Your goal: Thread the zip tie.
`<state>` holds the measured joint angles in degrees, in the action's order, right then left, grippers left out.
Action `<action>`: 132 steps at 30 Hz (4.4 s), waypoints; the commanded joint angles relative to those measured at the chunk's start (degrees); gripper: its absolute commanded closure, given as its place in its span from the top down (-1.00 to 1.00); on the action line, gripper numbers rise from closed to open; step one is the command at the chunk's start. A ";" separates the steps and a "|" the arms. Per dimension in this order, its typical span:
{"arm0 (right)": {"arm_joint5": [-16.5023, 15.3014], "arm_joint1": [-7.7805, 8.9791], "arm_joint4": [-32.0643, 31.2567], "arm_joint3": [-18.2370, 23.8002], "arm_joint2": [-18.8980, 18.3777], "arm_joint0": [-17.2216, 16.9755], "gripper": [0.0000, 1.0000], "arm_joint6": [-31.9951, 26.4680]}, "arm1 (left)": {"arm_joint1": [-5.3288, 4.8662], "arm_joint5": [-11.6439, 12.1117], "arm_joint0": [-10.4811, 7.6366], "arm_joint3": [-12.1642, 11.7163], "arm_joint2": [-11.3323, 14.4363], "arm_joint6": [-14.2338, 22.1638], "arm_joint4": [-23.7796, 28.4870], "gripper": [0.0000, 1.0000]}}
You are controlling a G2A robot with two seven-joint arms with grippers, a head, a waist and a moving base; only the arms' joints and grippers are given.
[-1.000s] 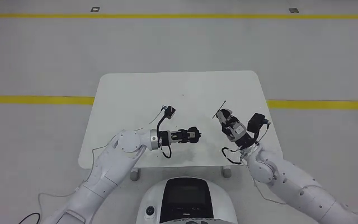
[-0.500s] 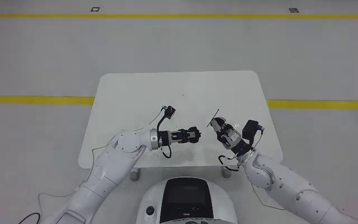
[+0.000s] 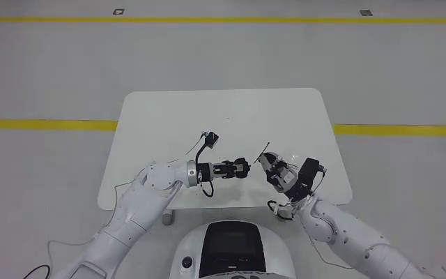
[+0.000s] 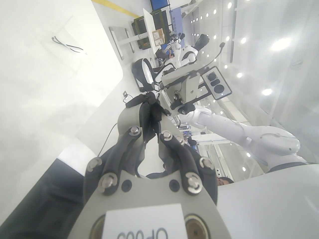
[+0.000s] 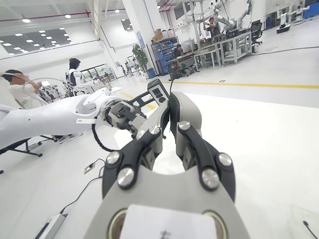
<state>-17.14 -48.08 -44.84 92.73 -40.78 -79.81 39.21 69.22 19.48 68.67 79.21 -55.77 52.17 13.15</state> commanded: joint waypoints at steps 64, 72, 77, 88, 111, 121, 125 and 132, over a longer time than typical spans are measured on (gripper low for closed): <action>-0.12 -6.61 -8.30 -0.95 -7.41 -7.35 -1.00 1.38 | 0.00 0.00 0.00 0.00 0.00 0.00 0.00 -1.00; -0.19 -7.50 -9.19 -1.37 -8.30 -7.77 -1.00 1.36 | 0.00 0.00 0.00 0.00 0.00 0.00 0.00 -1.00; -0.24 -8.02 -9.63 -1.54 -8.75 -7.99 -1.00 1.18 | 0.00 0.00 0.00 0.00 0.00 0.00 0.00 -1.00; -0.82 -9.05 -10.58 -1.83 -9.94 -8.54 -1.00 1.13 | 0.00 0.00 0.00 0.00 0.00 0.00 0.00 -1.00; -2.28 -10.84 -12.09 -2.17 -12.41 -9.77 -1.00 -0.28 | 0.00 0.00 0.00 0.00 0.00 0.00 0.00 -1.00; -2.34 -11.39 -12.74 -1.93 -13.22 -10.34 -1.00 -1.10 | 0.00 0.00 0.00 0.00 0.00 0.00 0.00 -1.00; -2.34 -11.58 -13.01 -1.79 -13.34 -10.52 -1.00 -0.99 | 0.00 0.00 0.00 0.00 0.00 0.00 0.00 -1.00; -2.34 -11.82 -13.52 -1.79 -13.57 -10.76 -1.00 -0.99 | 0.00 0.00 0.00 0.00 0.00 0.00 0.00 -1.00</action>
<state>-19.48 -59.88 -58.31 90.96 -54.35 -90.54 38.26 69.22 19.48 68.67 79.21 -55.77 52.17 13.15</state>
